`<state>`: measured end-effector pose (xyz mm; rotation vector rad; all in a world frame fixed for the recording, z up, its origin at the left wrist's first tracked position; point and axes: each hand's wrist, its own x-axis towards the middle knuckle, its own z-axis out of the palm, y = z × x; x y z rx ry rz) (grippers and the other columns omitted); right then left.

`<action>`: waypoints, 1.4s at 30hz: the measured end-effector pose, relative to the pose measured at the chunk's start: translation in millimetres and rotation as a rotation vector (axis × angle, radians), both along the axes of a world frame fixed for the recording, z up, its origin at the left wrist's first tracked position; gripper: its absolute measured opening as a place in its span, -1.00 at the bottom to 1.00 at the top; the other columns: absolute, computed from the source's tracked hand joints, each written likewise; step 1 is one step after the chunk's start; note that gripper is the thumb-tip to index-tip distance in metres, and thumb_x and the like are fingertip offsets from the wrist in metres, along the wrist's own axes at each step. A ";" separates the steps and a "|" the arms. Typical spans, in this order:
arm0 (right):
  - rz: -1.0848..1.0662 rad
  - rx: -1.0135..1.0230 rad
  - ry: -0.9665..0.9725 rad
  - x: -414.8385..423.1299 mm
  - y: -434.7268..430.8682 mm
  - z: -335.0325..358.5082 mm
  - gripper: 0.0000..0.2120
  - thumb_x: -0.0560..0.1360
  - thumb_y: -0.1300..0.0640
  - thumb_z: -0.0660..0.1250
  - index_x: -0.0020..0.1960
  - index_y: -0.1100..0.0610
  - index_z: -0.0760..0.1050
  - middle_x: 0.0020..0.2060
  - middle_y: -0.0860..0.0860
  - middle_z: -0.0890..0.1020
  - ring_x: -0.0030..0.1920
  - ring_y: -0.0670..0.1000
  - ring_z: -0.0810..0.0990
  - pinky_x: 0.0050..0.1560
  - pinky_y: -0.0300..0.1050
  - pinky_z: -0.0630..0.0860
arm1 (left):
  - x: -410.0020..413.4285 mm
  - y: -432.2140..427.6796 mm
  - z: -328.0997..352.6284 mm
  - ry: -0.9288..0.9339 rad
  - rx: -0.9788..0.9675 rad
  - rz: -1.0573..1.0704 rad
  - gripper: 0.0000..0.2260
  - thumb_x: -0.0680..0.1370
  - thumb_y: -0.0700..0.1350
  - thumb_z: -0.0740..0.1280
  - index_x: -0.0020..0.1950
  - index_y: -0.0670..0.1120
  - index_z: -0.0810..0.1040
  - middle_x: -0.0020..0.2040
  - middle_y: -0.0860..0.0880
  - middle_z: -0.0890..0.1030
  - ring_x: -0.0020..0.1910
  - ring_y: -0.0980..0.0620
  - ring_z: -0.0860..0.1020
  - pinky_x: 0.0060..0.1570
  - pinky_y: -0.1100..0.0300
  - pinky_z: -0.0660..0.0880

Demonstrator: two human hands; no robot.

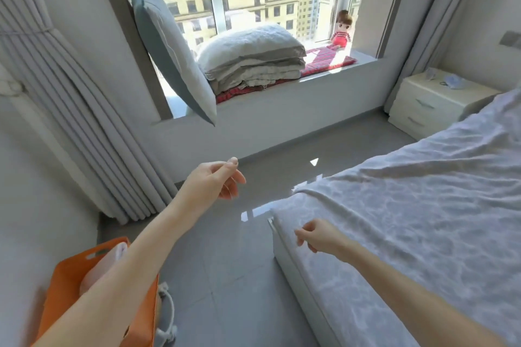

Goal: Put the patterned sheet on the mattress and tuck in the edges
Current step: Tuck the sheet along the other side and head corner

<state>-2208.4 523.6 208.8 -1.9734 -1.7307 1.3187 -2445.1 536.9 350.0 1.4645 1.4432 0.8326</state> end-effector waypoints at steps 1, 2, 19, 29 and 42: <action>-0.036 -0.009 -0.002 0.0 21.1 -1.5 -0.66 0.52 0.02 0.20 -0.38 0.07 0.54 -0.55 -0.02 0.46 -0.46 -0.03 0.40 -0.28 -0.17 0.36 | -0.2 30.3 -2.5 -0.007 -0.017 -0.021 -0.61 0.62 0.02 0.15 -0.21 -0.16 0.63 -0.36 -0.11 0.58 -0.30 -0.03 0.51 -0.16 0.15 0.51; -0.075 -0.021 0.001 0.9 40.7 -2.6 -0.65 0.53 0.01 0.20 -0.39 0.06 0.54 -0.56 -0.03 0.45 -0.45 -0.02 0.40 -0.27 -0.16 0.37 | 1.5 59.8 -5.6 -0.012 -0.033 -0.048 -0.61 0.62 0.02 0.16 -0.20 -0.17 0.63 -0.36 -0.11 0.58 -0.30 -0.05 0.51 -0.13 0.11 0.51; -0.561 -0.174 -0.073 54.9 371.0 -73.1 -0.65 0.51 0.06 0.18 -0.42 0.08 0.51 -0.55 0.01 0.48 -0.44 0.02 0.45 -0.24 -0.15 0.40 | 82.9 474.7 -109.1 0.020 -0.229 -0.357 -0.66 0.62 -0.02 0.18 -0.15 -0.20 0.61 -0.37 -0.06 0.56 -0.36 0.01 0.49 -0.16 0.17 0.49; -1.056 -0.297 -0.110 88.8 481.2 -130.5 -0.66 0.55 0.02 0.17 -0.35 0.11 0.49 -0.51 -0.01 0.53 -0.49 -0.04 0.46 -0.32 -0.19 0.39 | 151.8 669.9 -200.5 0.177 -0.299 -0.589 -0.74 0.58 -0.02 0.20 -0.17 -0.08 0.61 -0.24 0.04 0.58 -0.24 0.06 0.50 -0.16 0.21 0.38; -1.449 -0.380 -0.214 192.4 497.5 -210.2 -0.71 0.56 -0.04 0.19 -0.05 0.15 0.56 -0.16 0.02 0.62 -0.10 0.09 0.58 -0.20 -0.15 0.38 | 357.3 715.6 -336.8 0.386 -0.564 -0.954 -0.84 0.29 -0.01 0.21 -0.32 -0.03 0.55 -0.27 -0.03 0.52 -0.24 -0.07 0.43 -0.14 0.14 0.38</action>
